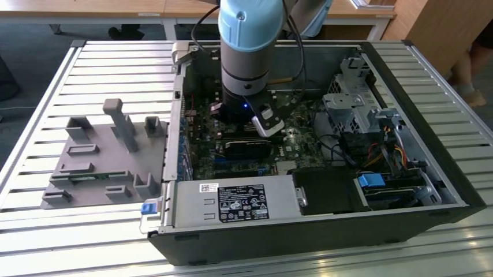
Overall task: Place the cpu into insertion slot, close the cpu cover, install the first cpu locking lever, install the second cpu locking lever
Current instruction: 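Install the second cpu locking lever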
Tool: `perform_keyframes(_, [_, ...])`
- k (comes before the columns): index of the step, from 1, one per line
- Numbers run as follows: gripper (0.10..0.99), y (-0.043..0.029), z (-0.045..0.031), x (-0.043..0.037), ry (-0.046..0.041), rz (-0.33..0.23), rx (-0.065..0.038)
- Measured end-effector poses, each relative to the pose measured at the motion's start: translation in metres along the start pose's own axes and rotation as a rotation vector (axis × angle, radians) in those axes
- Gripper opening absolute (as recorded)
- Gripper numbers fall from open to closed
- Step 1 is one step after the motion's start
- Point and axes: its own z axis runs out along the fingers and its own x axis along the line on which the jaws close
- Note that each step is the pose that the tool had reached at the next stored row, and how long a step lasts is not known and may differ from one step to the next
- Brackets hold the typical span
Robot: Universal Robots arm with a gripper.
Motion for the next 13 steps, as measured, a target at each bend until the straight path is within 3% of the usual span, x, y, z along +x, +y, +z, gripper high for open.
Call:
perform_keyframes(5, [0.106, -0.0011, 0.0033, 0.0024, 0.0001, 0.0, -0.005])
perform_keyframes(13, [0.106, -0.0011, 0.0067, 0.0043, -0.0001, 0.0, -0.022])
